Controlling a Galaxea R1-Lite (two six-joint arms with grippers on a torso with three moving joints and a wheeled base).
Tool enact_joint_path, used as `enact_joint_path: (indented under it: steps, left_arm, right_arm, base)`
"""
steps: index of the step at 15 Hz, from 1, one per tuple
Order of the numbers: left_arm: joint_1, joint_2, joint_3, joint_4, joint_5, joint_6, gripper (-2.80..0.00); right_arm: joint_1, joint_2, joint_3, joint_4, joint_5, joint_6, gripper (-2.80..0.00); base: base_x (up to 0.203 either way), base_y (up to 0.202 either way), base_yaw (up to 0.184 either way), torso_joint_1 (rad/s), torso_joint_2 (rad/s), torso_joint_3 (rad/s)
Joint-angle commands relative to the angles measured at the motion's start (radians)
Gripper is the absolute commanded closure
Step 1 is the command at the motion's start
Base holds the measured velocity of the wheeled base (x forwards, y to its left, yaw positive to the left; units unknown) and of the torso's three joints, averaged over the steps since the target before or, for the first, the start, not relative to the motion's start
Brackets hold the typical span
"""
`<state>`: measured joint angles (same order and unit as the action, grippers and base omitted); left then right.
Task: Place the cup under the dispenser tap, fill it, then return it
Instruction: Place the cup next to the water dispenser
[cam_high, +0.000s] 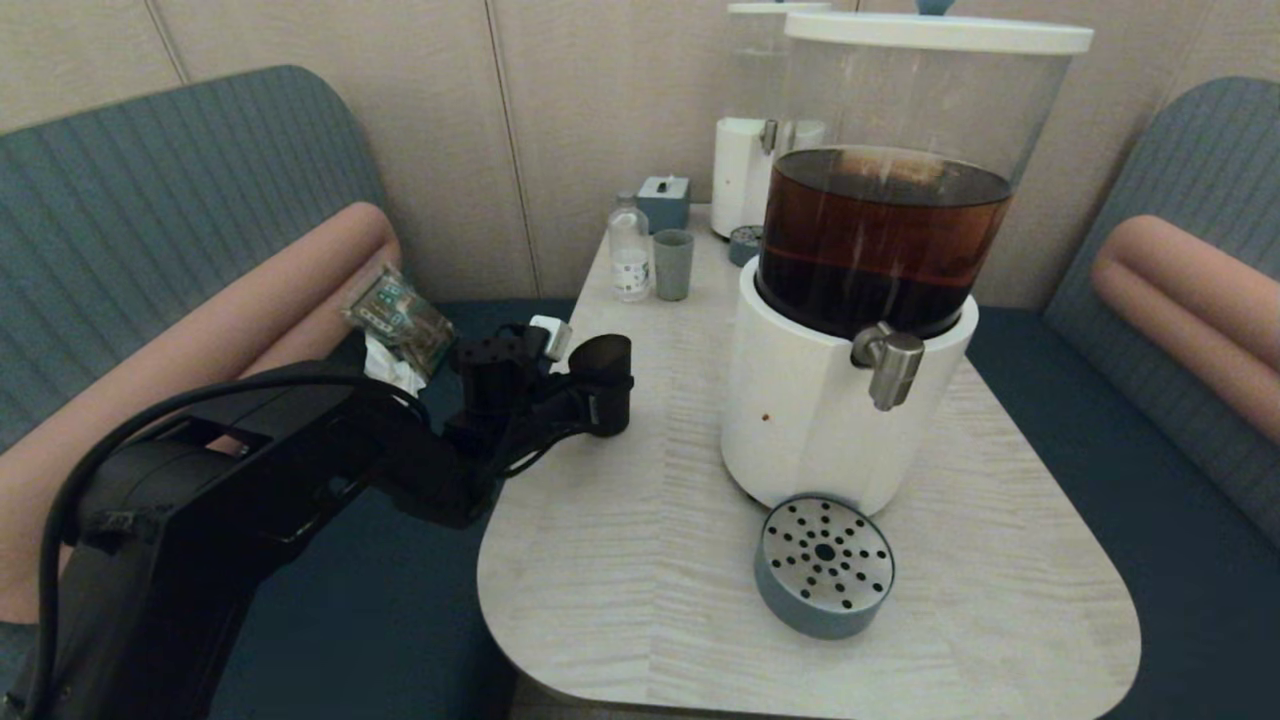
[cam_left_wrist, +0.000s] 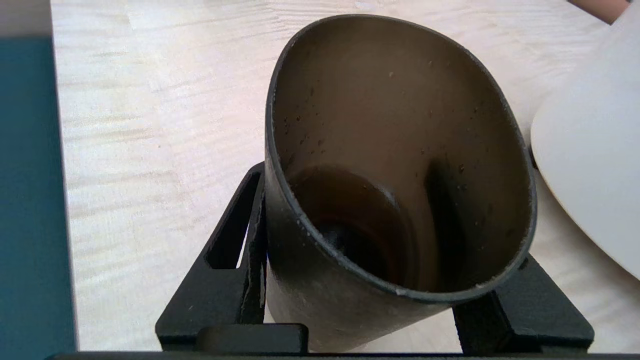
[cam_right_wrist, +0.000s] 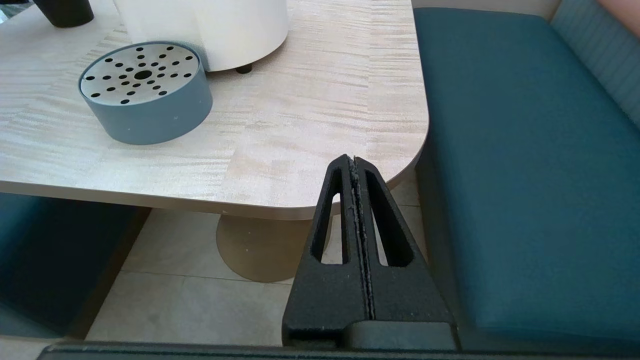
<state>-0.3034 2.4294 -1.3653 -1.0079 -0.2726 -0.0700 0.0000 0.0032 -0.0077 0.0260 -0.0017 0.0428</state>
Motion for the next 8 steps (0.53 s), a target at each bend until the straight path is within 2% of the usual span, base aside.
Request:
enact_joint_path:
  steps: [1,8]
  left_arm:
    - [0.0,0.016,0.0,-0.001,-0.002,-0.002,0.0]
    - [-0.002,0.003,0.012,-0.002,-0.002,0.001,0.0]
  right_arm:
    - [0.0,0.001,0.0,0.0,0.0,0.0,0.0]
    - [0.0,0.001,0.0,0.0,0.0,0.0,0.0]
  base:
    - [0.0,0.0,0.0,0.0,0.0,0.0]
    - [0.0,0.0,0.0,0.0,0.0,0.0]
